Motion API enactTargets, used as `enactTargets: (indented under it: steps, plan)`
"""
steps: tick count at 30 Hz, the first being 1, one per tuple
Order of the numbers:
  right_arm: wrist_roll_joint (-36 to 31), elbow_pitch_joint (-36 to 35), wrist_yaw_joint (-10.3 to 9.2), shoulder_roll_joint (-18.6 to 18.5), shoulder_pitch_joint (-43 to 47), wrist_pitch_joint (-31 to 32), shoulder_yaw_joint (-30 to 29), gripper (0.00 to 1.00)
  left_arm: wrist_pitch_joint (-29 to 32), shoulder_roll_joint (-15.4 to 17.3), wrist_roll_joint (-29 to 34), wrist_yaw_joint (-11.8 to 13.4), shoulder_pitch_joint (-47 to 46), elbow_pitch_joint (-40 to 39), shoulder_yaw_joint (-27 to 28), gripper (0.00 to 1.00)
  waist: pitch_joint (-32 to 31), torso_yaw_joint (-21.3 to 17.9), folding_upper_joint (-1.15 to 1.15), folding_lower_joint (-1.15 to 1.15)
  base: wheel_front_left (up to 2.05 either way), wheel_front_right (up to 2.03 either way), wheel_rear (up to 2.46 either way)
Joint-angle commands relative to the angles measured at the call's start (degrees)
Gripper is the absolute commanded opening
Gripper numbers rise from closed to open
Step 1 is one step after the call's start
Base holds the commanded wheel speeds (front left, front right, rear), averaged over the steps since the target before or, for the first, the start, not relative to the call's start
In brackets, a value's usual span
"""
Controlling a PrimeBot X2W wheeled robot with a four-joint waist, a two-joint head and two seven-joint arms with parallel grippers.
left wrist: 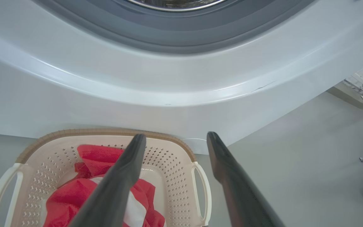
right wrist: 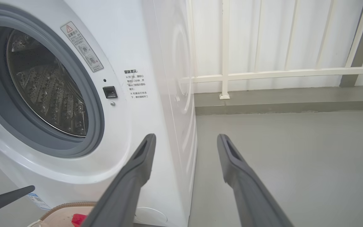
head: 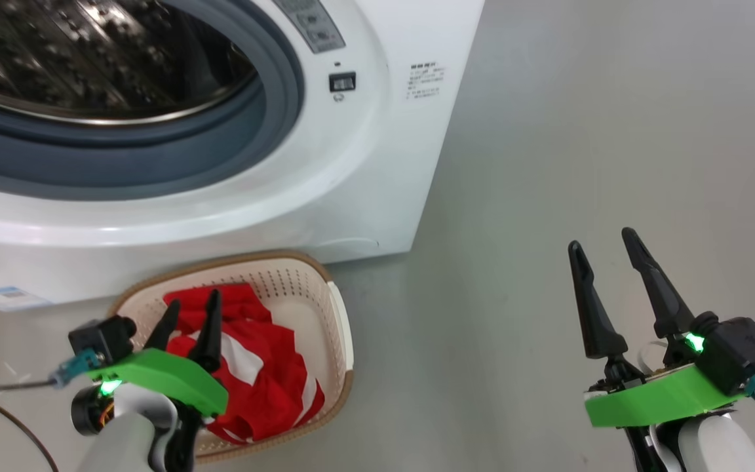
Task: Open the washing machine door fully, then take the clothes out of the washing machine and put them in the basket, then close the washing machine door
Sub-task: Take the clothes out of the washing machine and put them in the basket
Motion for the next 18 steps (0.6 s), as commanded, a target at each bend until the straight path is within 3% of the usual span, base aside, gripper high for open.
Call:
enactTargets:
  steps: [1, 7, 18]
  plan:
    - [-0.7, -1.2, 0.28, -0.4, 1.0, -0.4, 1.3, 1.0, -0.7, 2.2, 1.7, 1.0, 2.3, -3.8, 2.1, 1.0, -2.2, 0.8, 0.0, 0.0, 0.0, 0.0, 0.0]
    - [-1.6, -0.8, 0.28, -0.4, 2.5, -0.4, 0.7, 1.0, -0.7, 2.4, 8.6, 5.3, 10.2, -18.3, 2.3, 1.0, -5.4, 1.3, 0.0, 0.0, 0.0, 0.0, 0.0]
    - [-3.8, -0.9, 0.28, -0.4, 3.7, -0.4, -0.7, 1.0, -0.7, 3.2, 18.4, 9.7, 18.7, -38.3, 4.8, 1.0, -8.1, 2.1, 0.0, 0.0, 0.0, 0.0, 0.0]
